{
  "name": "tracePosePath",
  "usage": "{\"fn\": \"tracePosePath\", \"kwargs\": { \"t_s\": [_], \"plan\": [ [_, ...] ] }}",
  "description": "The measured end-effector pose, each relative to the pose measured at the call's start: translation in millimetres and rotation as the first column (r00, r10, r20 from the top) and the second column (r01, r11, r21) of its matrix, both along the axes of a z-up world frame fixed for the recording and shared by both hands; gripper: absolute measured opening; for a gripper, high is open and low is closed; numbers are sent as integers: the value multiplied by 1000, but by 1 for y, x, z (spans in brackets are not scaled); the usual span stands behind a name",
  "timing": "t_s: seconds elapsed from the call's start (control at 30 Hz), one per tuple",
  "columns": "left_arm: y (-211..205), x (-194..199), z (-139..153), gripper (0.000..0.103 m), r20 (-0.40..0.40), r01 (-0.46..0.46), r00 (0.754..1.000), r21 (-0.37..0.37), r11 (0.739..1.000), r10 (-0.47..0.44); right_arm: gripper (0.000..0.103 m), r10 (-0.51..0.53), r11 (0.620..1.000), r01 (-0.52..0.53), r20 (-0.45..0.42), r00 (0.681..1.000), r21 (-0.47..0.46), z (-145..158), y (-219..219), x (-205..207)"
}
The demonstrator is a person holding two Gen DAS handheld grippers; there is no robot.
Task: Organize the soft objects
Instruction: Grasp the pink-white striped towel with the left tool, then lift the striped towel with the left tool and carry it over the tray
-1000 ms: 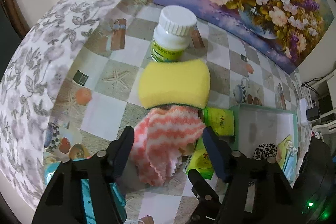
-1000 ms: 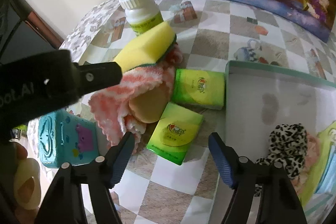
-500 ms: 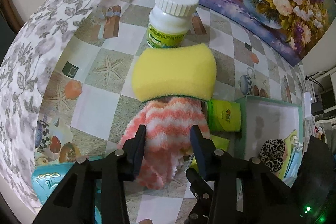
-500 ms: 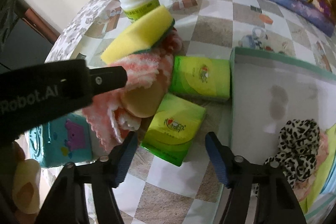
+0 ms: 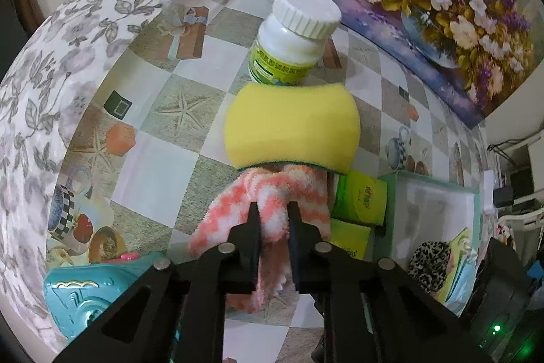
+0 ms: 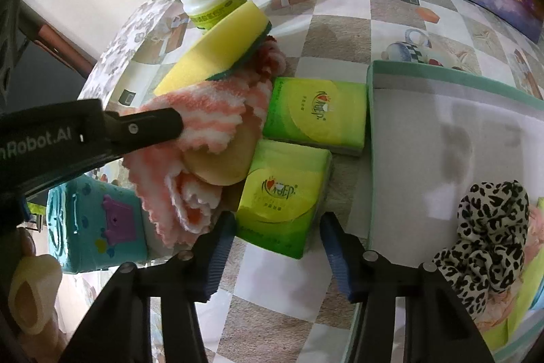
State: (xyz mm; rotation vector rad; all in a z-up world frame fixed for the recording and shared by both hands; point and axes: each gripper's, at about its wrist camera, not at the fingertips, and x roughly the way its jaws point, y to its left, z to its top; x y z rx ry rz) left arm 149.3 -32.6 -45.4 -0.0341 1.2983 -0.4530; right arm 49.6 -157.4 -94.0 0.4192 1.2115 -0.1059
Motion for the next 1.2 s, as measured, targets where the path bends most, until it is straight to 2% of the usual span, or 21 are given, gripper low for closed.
{"fn": "tracePosePath", "kwargs": {
  "t_s": [0.47,1.2],
  "plan": [
    [-1,-2,6,7,17,-4,1000,-2,1000,4,50,-13,1000,13,5,1000,7,3,-4,-3],
    [1,-15,71,6,175,10,985,-45,999,-1,41,-73,997,70,94,993,40,50,-26,-17]
  ]
}}
